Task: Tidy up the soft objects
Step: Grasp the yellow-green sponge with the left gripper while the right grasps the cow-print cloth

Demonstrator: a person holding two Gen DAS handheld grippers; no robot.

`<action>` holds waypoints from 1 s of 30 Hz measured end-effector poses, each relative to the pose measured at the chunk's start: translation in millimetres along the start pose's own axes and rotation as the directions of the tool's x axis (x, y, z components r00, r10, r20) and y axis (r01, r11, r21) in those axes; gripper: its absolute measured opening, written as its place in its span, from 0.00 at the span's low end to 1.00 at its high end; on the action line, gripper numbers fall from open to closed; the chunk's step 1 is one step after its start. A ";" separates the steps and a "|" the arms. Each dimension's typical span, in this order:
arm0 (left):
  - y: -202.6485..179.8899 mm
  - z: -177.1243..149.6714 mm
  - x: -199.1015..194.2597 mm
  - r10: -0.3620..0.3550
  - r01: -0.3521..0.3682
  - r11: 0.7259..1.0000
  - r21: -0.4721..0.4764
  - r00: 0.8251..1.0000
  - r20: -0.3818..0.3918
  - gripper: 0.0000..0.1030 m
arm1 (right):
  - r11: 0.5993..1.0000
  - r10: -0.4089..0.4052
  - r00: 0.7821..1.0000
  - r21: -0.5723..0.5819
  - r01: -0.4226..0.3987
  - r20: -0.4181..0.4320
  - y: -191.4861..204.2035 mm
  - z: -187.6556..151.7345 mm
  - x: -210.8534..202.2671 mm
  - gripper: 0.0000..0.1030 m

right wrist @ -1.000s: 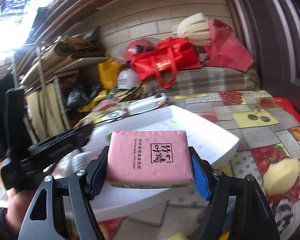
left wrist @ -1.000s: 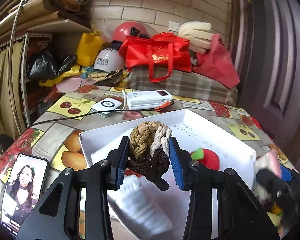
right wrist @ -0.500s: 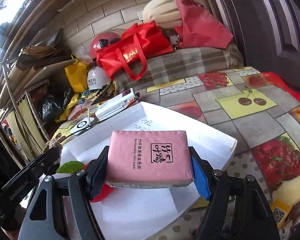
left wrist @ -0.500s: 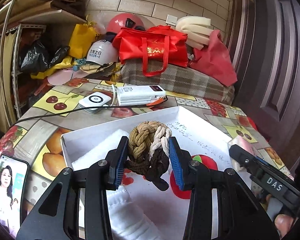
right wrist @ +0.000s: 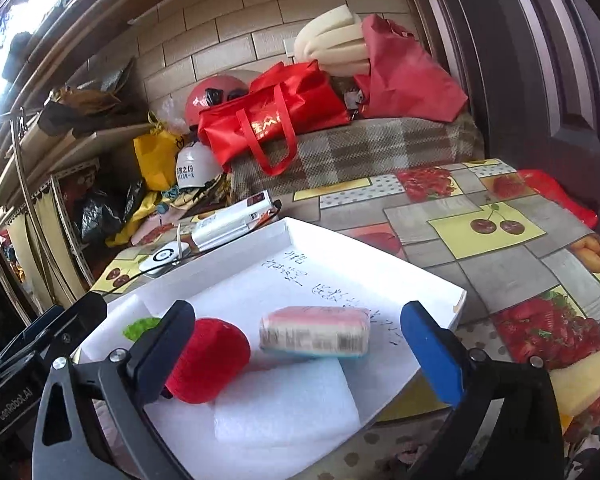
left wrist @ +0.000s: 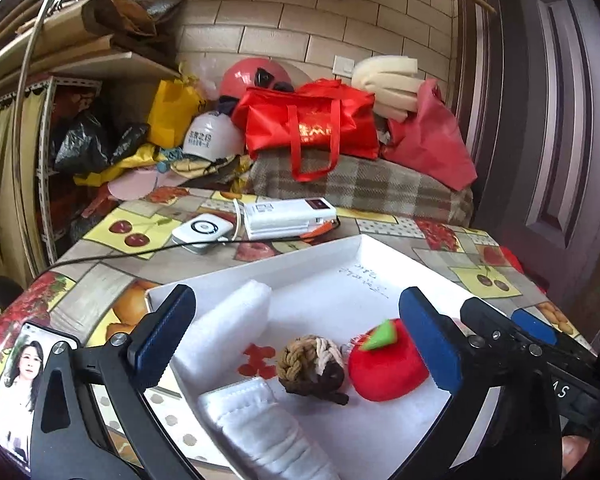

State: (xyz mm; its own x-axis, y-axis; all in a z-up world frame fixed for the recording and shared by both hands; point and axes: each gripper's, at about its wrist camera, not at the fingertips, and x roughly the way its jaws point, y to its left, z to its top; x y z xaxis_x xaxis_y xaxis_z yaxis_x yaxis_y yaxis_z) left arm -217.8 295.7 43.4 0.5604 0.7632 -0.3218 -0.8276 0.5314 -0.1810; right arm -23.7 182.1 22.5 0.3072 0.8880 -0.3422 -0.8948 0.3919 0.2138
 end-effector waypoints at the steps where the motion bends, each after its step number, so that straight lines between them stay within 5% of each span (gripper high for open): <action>1: -0.5 -0.4 -2.3 0.004 -0.004 1.000 0.003 1.000 0.012 1.00 | 1.000 0.002 1.000 0.001 -0.002 0.010 0.0 0.1 -1.7 1.00; 6: -2.4 -1.7 -17.9 0.018 -0.019 1.000 0.009 0.996 0.091 1.00 | 0.999 0.031 0.993 0.001 -0.032 0.113 -0.3 -1.3 -22.2 1.00; 17: -10.9 2.2 -33.8 -0.051 0.051 0.999 0.003 0.992 0.116 1.00 | 0.994 0.098 0.991 -0.052 -0.094 0.096 -11.0 -18.3 -68.1 1.00; 20: -8.8 19.8 -47.1 -0.088 0.100 0.991 -0.090 0.987 0.131 1.00 | 0.996 0.093 0.991 -0.016 -0.092 0.094 -27.6 -19.7 -76.3 1.00; 23: -11.2 43.4 -58.4 -0.160 0.183 0.952 -0.244 0.981 0.115 1.00 | 0.996 0.078 0.991 0.035 -0.082 0.105 -45.6 -19.7 -82.3 1.00; 26: -29.8 65.9 -71.1 -0.281 0.303 0.888 -0.345 0.953 0.114 0.99 | 0.995 0.062 0.991 0.069 -0.070 0.115 -58.4 -20.3 -88.0 1.00; 30: -85.6 104.1 -97.5 -0.483 0.481 0.802 -0.355 0.871 0.088 0.99 | 0.996 0.030 0.989 0.080 -0.041 0.144 -75.0 -20.4 -101.0 1.00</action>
State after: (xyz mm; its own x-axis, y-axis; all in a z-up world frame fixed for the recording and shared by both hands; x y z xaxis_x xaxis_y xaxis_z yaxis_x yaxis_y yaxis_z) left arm -198.2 214.0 187.0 0.8909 0.4405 -0.1109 -0.4060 0.6626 -0.6294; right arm 5.7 58.1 22.3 0.3240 0.9245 -0.2008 -0.8781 0.3728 0.2999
